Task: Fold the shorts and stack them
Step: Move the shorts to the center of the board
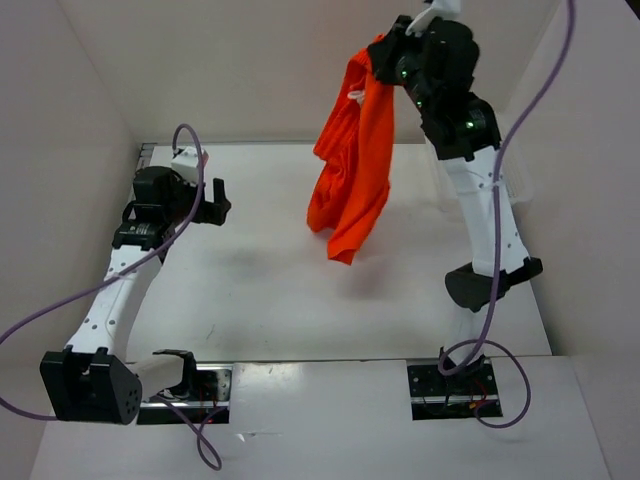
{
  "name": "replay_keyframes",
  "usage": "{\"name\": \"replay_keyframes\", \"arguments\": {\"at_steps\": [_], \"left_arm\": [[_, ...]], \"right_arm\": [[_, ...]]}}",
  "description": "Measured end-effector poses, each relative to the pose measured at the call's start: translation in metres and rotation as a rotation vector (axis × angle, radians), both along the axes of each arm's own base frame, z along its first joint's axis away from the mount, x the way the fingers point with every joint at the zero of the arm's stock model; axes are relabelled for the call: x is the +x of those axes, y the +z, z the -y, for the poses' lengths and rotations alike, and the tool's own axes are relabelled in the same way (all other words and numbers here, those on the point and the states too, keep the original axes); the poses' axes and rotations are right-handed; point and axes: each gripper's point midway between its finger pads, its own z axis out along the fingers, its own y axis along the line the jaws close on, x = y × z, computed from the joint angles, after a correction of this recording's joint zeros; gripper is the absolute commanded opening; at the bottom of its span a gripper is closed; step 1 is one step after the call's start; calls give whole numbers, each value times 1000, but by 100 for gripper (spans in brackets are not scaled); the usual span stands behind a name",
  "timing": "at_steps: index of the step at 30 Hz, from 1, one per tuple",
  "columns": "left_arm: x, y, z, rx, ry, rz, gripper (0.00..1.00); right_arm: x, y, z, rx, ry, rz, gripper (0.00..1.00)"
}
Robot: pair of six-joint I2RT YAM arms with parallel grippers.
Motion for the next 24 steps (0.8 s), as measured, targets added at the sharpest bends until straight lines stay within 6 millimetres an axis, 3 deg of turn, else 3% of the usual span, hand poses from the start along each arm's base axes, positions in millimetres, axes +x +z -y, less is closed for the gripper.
{"name": "replay_keyframes", "arguments": {"at_steps": [3, 4, 5, 7, 9, 12, 14, 15, 17, 19, 20, 22, 24], "left_arm": [[1, 0, -8, 2, 25, 0, 99], [1, 0, -9, 2, 27, -1, 99], [1, -1, -9, 1, 26, -4, 99], [-1, -2, -7, -6, 12, -11, 99], [-3, -4, -4, -14, -4, -21, 99], [-7, -13, 3, -23, -30, -43, 99], [-12, -24, 6, -27, -43, -75, 99], [-15, -31, 8, -30, -50, -94, 99], [-18, -40, 11, -34, -63, -122, 99], [-18, -47, 12, -37, -68, -142, 99], [-18, -48, 12, -37, -68, -147, 99], [-17, -50, 12, -37, -68, -152, 99], [-17, -50, 12, -37, -67, -153, 99]], "right_arm": [[29, -81, -16, -34, 5, -207, 26], [37, -115, -17, -56, -6, -289, 39], [44, -149, -15, -78, -16, -367, 65], [53, -216, -1, -135, -44, -514, 81], [58, -291, 43, -187, -117, -681, 87], [50, -370, 132, -238, -259, -883, 88], [43, -387, 169, -303, -312, -927, 88], [44, -387, 169, -357, -303, -907, 90], [48, -377, 130, -464, -207, -827, 92], [45, -365, 56, -558, -44, -714, 92], [37, -361, 9, -595, 63, -658, 92], [21, -357, -65, -634, 222, -576, 92], [14, -359, -125, -639, 332, -520, 96]]}}
